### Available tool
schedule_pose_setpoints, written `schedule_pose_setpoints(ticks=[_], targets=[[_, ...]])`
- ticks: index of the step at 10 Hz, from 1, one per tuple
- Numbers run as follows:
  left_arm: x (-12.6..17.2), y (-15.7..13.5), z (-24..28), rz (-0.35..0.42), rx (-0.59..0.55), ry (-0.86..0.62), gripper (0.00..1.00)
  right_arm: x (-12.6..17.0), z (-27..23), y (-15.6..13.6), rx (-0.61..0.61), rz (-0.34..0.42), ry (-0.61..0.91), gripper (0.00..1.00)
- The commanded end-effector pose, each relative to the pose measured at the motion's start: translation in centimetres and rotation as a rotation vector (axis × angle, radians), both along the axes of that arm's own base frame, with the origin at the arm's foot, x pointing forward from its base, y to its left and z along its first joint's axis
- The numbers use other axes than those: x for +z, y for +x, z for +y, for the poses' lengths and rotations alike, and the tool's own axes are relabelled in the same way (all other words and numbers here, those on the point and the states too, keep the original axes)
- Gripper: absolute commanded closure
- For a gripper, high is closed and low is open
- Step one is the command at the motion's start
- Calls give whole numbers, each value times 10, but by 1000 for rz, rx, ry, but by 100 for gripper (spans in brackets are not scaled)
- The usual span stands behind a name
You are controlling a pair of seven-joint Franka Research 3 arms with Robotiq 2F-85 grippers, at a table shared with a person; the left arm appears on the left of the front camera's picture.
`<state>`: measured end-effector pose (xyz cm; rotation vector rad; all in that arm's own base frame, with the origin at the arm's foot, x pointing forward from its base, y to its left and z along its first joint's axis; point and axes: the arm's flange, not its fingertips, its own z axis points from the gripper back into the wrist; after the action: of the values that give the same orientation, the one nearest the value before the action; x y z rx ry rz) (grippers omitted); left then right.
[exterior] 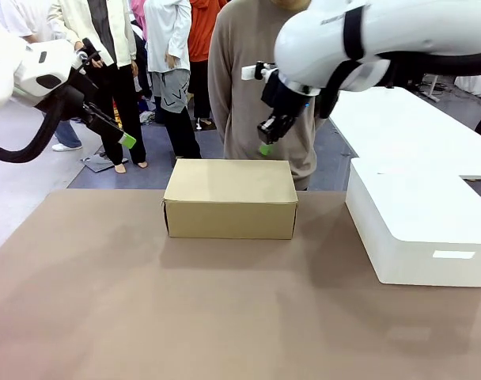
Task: Pack the shoes into the box.
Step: Press down on the lid of the Shoes Box.
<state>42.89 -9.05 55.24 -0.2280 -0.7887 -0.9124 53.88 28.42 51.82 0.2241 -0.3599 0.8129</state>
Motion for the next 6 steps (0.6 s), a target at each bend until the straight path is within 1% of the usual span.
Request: schedule_pose_setpoints(ticks=[1,3,4,5,6], targets=[[0,-1,1,1,15,4,0,4,-35,-43,23,-8,-2,63],[0,-1,1,1,15,4,0,12,-56,-71,7,-28,-23,23],[0,-1,1,1,15,4,0,14,-64,-82,6,-23,-22,3],[0,-1,1,1,15,4,0,17,-71,-93,-1,-40,-12,0],[0,-1,1,1,15,4,0,19,-76,-104,-8,-56,-4,0]])
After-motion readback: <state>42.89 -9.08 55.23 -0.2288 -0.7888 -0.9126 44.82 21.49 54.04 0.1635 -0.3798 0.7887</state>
